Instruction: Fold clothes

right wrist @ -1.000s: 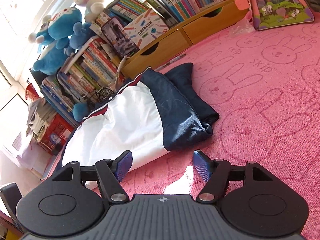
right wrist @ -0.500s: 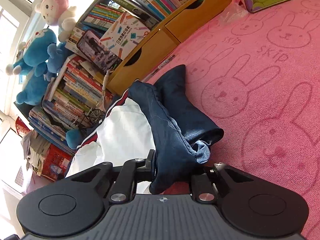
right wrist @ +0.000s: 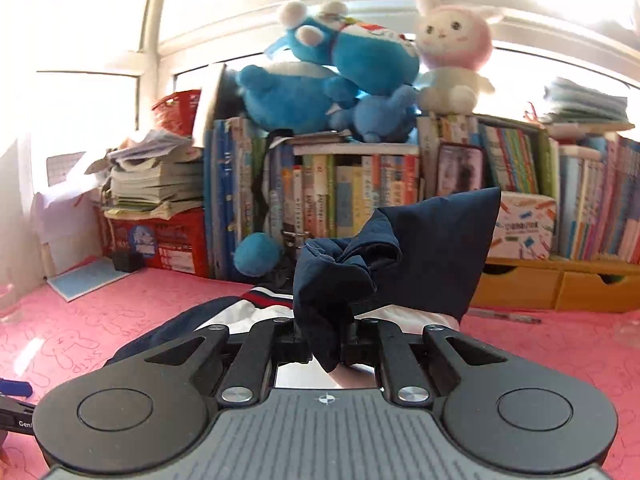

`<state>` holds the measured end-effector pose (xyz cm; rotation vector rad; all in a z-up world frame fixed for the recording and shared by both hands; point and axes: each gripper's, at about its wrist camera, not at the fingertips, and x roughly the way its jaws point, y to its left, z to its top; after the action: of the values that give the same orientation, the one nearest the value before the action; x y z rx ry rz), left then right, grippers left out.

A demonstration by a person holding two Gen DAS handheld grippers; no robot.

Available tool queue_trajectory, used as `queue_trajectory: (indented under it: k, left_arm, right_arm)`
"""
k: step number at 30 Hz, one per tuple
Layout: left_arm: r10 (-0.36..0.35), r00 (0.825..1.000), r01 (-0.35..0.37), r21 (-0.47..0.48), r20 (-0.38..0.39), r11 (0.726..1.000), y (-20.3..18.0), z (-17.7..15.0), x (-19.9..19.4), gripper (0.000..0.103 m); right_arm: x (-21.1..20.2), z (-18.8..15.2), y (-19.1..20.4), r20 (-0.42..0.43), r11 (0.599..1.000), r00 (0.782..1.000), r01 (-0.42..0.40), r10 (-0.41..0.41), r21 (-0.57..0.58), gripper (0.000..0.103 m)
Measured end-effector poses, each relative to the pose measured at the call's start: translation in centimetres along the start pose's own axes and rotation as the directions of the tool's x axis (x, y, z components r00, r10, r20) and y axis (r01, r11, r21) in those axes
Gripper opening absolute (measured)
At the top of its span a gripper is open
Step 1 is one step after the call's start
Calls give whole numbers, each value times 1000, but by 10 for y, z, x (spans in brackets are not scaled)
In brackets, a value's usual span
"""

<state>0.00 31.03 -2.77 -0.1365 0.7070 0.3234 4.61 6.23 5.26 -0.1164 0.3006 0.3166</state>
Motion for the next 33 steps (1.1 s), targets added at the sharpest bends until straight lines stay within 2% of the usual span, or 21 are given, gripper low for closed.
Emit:
queue_trajectory:
  k: [4,7,9,12,13,14,16,17,19,22,23,25,27,28,30,33]
  left_arm:
    - [-17,1000,17,4,9,1000,2,-2,-3,103]
    - [-23,1000,23,-1,13,1000,4,-2,-4,103]
    - [-31,999,31,-8,17,999,6,-2,-5,103]
    - [-28,999,28,-2,17,1000,4,-1,-4,103]
    - [-28,999,28,-3,18,1000,4,-1,-3,103]
    - [-30,999,30,-5,19,1000,4,-1,-3,103]
    - [-37,999,37,-15,25,999,6,-2,-4,103]
    - [-43,999,44,-27,30,999,8,-2,-4,103]
    - [-59,997,61,-55,42,997,13,-2,-6,103]
    - [-63,997,69,-137,47,988,24,-1,-10,103]
    - [-91,994,99,-176,55,979,29,1,-14,103]
    - [-204,974,224,-265,101,938,38,5,-24,103]
    - [-334,933,360,-317,133,878,40,14,-27,103]
    - [-370,918,396,-320,141,861,37,19,-26,103]
    - [-399,905,426,-307,148,851,24,29,-21,103]
    - [-403,903,429,-280,147,859,0,36,-7,103]
  right_arm:
    - [27,-1,88,-35,971,989,-145,141,-189,12]
    - [42,-20,131,-120,933,972,-228,202,-277,12]
    - [47,-28,136,-155,931,966,-242,206,-273,15]
    - [48,-37,133,-191,933,955,-268,225,-242,23]
    - [43,-36,127,-191,932,949,-290,250,-216,35]
    - [39,-35,120,-191,931,942,-311,276,-190,57]
    - [27,-34,105,-178,927,930,-348,322,-143,72]
    - [20,-32,96,-162,924,926,-362,341,-123,73]
    - [7,-32,78,-146,933,932,-348,333,-91,77]
    - [-14,-44,52,-146,966,964,-237,221,-107,82]
    - [-18,-50,46,-155,971,970,-207,188,-119,84]
    - [-26,-63,34,-171,979,978,-147,121,-145,86]
    - [-29,-73,25,-183,984,981,-96,68,-149,86]
    - [-27,-75,22,-187,988,981,-78,52,-134,86]
    - [-24,-80,16,-197,994,980,-42,21,-104,87]
    - [-19,-86,7,-210,999,978,8,-18,-53,93]
